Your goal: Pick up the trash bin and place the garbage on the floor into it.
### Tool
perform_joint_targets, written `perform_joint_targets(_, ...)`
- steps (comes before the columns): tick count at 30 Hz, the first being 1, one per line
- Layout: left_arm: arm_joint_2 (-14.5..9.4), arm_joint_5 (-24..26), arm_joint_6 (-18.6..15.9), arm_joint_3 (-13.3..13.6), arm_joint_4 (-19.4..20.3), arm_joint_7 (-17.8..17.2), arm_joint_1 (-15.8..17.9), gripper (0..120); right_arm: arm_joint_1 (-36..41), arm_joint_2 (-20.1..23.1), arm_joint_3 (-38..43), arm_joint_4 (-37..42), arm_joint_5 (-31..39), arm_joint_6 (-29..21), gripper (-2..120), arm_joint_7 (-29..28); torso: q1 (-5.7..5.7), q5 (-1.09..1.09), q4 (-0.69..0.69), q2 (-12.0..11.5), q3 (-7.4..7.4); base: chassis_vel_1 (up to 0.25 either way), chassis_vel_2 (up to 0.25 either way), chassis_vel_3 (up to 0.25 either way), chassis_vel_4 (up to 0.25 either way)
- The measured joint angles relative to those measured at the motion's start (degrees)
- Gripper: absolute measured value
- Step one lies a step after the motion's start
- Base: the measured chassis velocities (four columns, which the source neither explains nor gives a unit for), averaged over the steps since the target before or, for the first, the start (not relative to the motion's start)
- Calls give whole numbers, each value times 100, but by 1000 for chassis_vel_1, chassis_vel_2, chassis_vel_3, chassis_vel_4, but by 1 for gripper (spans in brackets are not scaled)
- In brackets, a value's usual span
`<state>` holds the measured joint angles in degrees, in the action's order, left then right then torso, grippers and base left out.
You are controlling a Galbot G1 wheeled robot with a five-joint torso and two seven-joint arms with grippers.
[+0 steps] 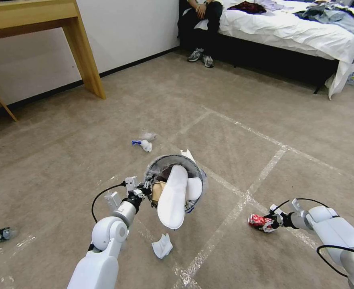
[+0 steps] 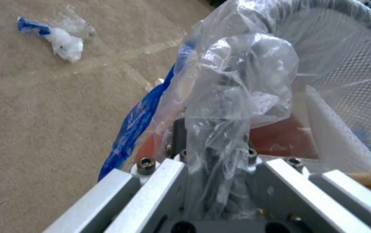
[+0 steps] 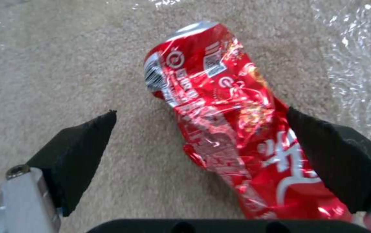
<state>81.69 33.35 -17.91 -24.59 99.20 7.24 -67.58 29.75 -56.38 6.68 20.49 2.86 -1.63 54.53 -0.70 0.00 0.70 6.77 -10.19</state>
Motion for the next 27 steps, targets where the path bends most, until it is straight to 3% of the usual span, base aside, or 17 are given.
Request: perform_joint_targets(27, 54, -70, 9, 11, 123, 0, -108, 1, 217, -201, 279, -3, -98, -28, 99, -639, 0, -1, 0, 0, 0, 0, 0, 0, 0)
